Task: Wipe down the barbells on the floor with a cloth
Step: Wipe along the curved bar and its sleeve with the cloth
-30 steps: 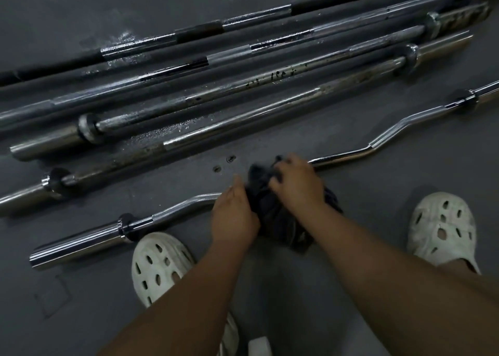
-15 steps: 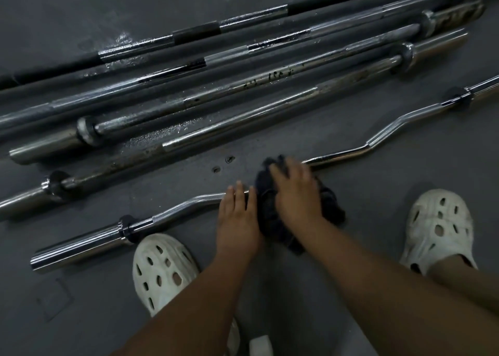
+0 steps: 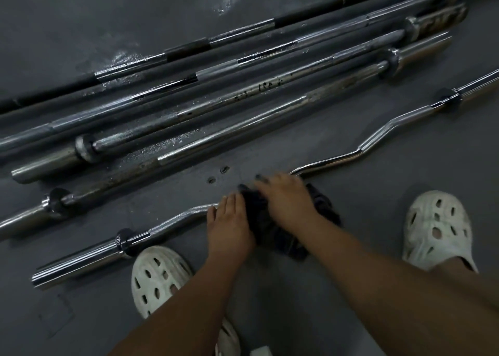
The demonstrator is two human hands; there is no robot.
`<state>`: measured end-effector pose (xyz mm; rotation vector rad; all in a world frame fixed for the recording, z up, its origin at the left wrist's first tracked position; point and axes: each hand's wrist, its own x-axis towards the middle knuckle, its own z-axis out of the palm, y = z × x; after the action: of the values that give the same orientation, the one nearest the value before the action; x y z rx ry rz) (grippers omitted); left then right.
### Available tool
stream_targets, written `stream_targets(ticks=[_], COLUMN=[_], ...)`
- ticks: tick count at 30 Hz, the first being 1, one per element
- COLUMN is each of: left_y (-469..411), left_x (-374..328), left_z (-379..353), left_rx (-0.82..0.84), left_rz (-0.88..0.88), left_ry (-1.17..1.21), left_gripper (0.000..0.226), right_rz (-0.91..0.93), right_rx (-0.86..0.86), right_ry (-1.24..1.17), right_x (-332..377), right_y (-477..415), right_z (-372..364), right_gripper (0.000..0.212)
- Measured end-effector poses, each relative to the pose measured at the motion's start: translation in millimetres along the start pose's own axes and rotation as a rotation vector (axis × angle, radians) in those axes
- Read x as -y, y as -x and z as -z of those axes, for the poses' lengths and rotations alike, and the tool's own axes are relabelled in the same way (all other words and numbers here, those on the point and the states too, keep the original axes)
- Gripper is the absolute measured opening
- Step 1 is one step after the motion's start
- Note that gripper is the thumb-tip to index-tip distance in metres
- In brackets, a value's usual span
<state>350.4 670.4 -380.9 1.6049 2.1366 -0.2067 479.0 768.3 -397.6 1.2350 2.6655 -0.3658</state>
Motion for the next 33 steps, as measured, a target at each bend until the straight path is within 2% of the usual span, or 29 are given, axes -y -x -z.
stream_targets(ticks=[2, 3, 4, 5, 7, 8, 9, 12, 14, 16, 18, 21, 22, 24, 26, 30, 31, 33], left_y=[0, 0, -1, -2, -5, -7, -8, -8, -6, -4, -7, -8, -8, -8, -7, 2, 5, 11], left_x=[0, -3, -7, -10, -14, -14, -13, -13, -16, -17, -16, -17, -17, -15, -13, -3, 0, 6], left_z=[3, 4, 3, 3, 6, 8, 9, 10, 8, 6, 9, 12, 12, 11, 11, 15, 16, 18], left_rx=[-0.011, -0.016, -0.021, -0.019, 0.004, 0.014, 0.025, 0.054, 0.077, 0.077, 0.079, 0.071, 0.073, 0.075, 0.093, 0.139, 0.15, 0.144], left_rz=[-0.001, -0.002, 0.001, 0.007, 0.021, 0.018, 0.012, 0.03, 0.03, 0.021, 0.032, 0.035, 0.034, 0.036, 0.017, -0.07, -0.083, -0.093], left_ry=[0.007, 0.01, 0.019, 0.033, 0.08, 0.088, 0.081, 0.043, -0.002, -0.029, -0.008, 0.011, 0.018, 0.023, 0.015, -0.04, -0.041, -0.032], left_gripper=[0.089, 0.093, 0.097, 0.099, 0.101, 0.102, 0.102, 0.097, 0.093, 0.092, 0.095, 0.101, 0.1, 0.099, 0.099, 0.1, 0.098, 0.095], right_rz=[-0.331, -0.436, -0.446, -0.361, -0.077, -0.028, -0.089, -0.642, -0.868, -0.943, -0.972, -0.957, -1.009, -1.157, -1.154, -0.827, -0.765, -0.724], right_rx=[-0.059, -0.088, -0.114, -0.096, -0.022, 0.001, -0.025, -0.252, -0.32, -0.287, -0.173, -0.049, -0.078, -0.218, -0.234, 0.152, 0.185, 0.13], right_ry=[-0.013, -0.018, -0.021, -0.05, -0.128, -0.179, -0.229, -0.448, -0.664, -0.893, -1.029, -1.139, -1.201, -1.309, -1.335, -1.279, -1.232, -1.12], right_x=[-21, -15, -3, 14, 31, 23, 8, -27, -8, 25, 42, 19, 9, 1, 10, 22, 18, 13], right_y=[1, 7, 11, 14, 17, 15, 11, 12, 11, 5, 7, 14, 13, 5, 2, 19, 21, 20], right_z=[2, 4, 2, -1, -4, 0, 5, 11, 13, 14, 11, 11, 10, 6, -1, 15, 18, 23], right_gripper=[0.056, 0.053, 0.051, 0.051, 0.053, 0.052, 0.05, 0.05, 0.052, 0.049, 0.04, 0.017, 0.015, 0.024, 0.035, 0.014, 0.012, 0.013])
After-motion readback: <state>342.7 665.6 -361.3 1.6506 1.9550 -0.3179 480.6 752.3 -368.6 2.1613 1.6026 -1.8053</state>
